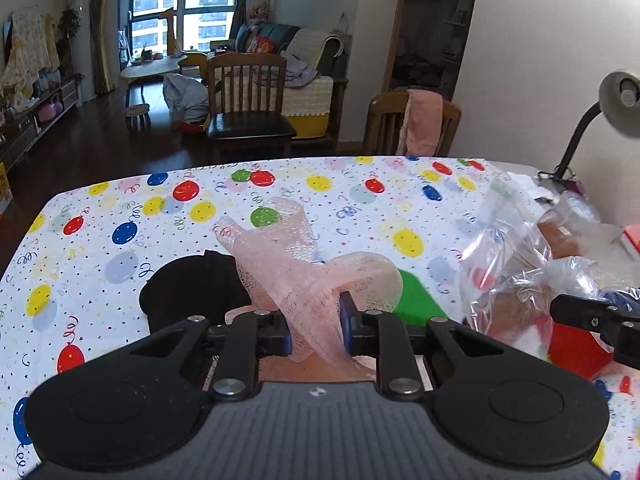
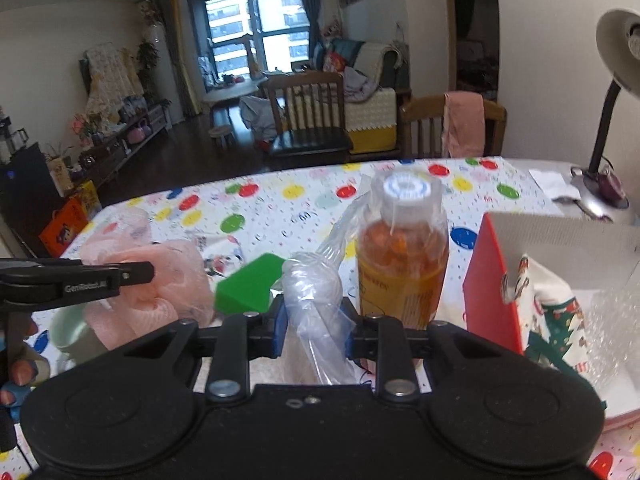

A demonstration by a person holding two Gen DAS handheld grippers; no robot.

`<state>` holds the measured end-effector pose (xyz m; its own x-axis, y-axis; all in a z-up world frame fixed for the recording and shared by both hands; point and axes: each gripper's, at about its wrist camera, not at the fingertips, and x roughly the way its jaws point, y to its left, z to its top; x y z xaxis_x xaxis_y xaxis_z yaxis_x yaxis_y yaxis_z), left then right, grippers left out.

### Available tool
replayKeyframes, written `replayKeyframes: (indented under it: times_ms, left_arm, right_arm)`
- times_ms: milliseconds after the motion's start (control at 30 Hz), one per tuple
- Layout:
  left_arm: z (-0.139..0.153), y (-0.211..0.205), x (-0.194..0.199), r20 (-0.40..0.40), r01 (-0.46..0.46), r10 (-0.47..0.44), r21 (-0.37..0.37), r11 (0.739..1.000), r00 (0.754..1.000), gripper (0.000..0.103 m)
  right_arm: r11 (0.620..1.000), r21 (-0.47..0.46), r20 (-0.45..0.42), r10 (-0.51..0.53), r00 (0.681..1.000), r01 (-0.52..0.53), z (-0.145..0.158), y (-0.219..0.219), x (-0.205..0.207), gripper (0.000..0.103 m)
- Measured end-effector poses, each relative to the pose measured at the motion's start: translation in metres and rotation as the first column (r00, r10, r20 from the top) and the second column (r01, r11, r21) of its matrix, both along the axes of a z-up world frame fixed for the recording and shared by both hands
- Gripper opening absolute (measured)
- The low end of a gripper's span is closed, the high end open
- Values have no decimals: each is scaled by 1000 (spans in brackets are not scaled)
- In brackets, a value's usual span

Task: Organize soft objects
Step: 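Carry the bath puff and plastic bag with both tools over the red box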

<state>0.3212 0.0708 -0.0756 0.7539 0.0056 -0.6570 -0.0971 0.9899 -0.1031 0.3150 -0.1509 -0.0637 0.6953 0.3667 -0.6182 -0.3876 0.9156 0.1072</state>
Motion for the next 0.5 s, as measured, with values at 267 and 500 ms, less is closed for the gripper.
replayKeyframes:
  times_ms: [267,500]
  left_arm:
    - [29,-6,-22,32,39,-39,-22,999,999,19]
    - [65,-9,-40,89,70,-64,-61,996,994,19]
  right_arm:
    - [999,26,49,40,998,-41,35,-12,-23,24]
    - [996,65,66,48,997,-52,58,-32,-39,24]
